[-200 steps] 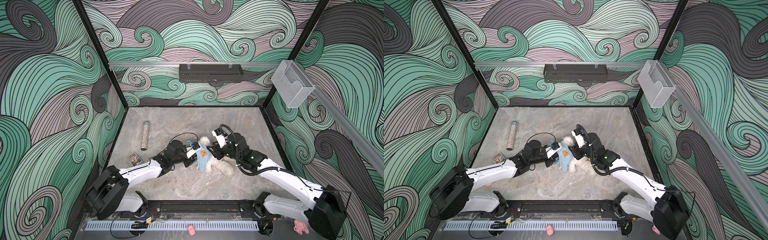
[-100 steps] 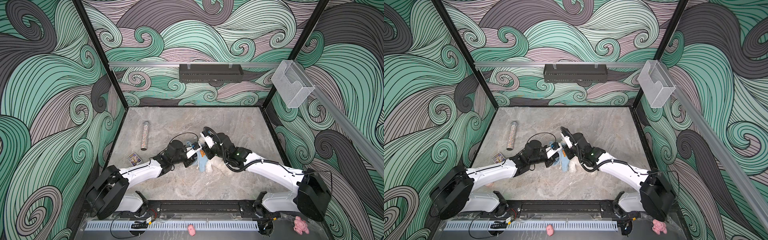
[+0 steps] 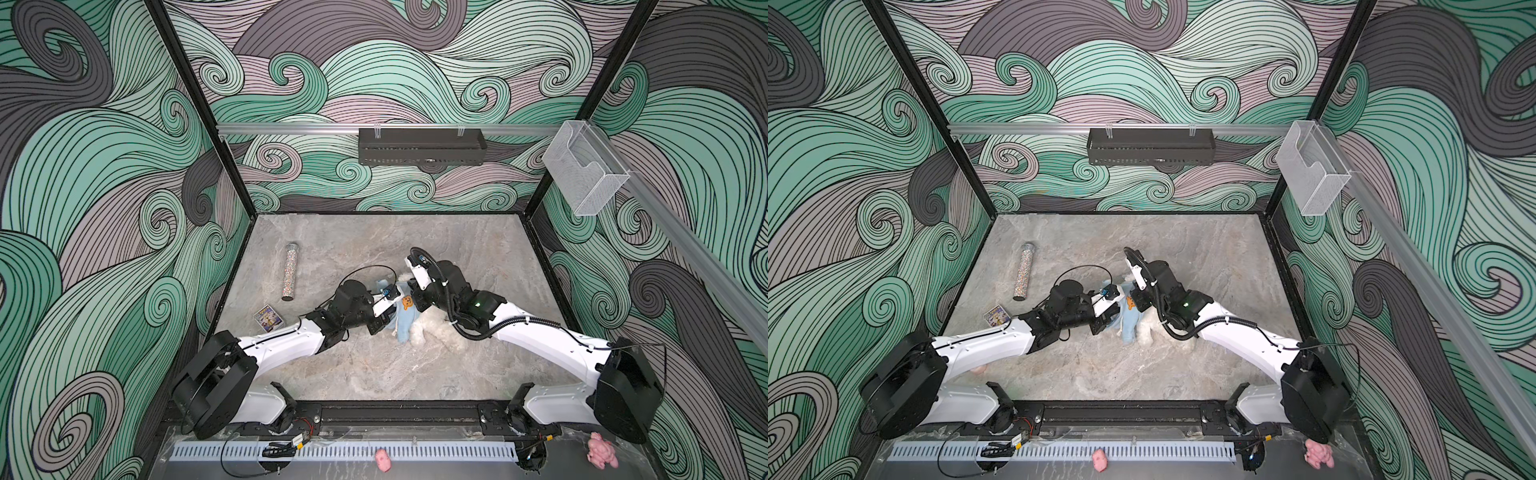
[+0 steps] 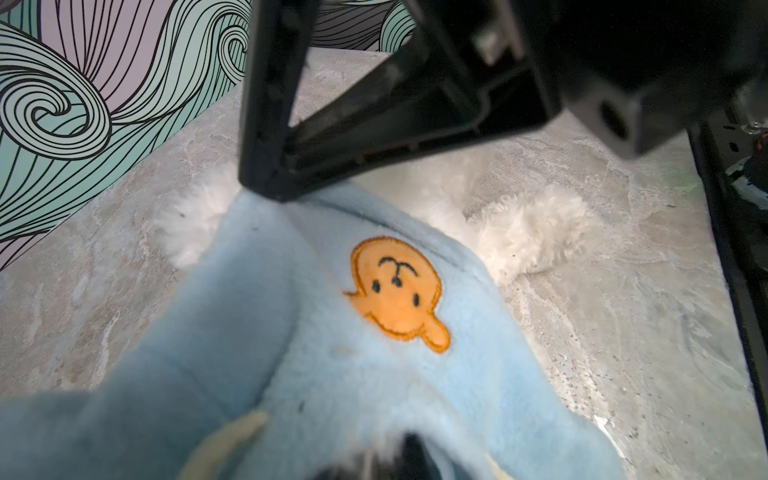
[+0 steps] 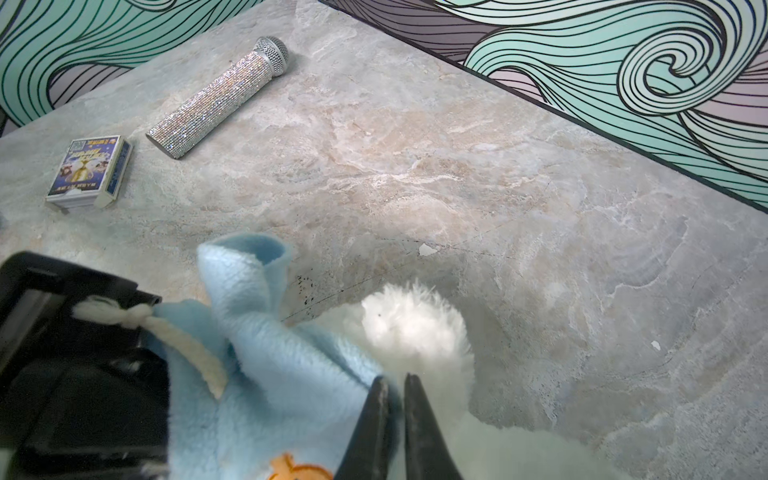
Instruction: Dress the teddy bear
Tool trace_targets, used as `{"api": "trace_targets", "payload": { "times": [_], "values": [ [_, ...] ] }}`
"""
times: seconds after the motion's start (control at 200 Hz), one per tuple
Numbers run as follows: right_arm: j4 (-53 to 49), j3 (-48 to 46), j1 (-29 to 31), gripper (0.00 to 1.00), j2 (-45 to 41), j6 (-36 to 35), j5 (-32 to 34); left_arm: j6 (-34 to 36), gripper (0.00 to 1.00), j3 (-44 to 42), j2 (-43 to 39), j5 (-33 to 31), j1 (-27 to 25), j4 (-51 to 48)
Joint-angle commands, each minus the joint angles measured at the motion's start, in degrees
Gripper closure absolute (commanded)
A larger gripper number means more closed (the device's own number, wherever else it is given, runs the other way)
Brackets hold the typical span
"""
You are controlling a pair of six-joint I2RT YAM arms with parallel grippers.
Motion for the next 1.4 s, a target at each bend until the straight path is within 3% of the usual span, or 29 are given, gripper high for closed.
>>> {"api": "trace_targets", "payload": {
  "times": [0.0, 0.165, 0.42, 0.62, 1.021, 1.396],
  "values": [
    [-0.21, 2.32, -2.18, 0.94, 0.68, 3.15, -2.51, 1.33, 1.00, 1.51, 0.92, 1.38, -0.21, -2.42],
    [-0.59, 3.37, -2.70, 0.98, 2.59, 6.11, -7.02, 1.51, 1.00, 1.68, 1.06, 1.47, -0.21, -2.44],
    [0.42, -0.76, -2.70, 0.74, -3.08, 6.70, -10.56, 1.70, 1.00, 1.69, 1.42, 1.29, -0.21, -2.60],
    [1.71, -2.83, -2.18, 0.68, -4.81, 6.82, -14.53, 1.63, 1.00, 1.94, 1.52, 1.37, -0.21, -2.61],
    [0.32, -2.31, -1.29, 0.74, -0.51, 6.64, -13.28, 1.75, 1.00, 2.00, 0.99, 1.47, -0.24, -3.24],
    [-1.58, 0.53, -1.20, 0.90, 2.28, 6.71, -10.67, 2.05, 1.00, 2.43, 1.10, 1.56, -0.29, -3.82]
  ]
}}
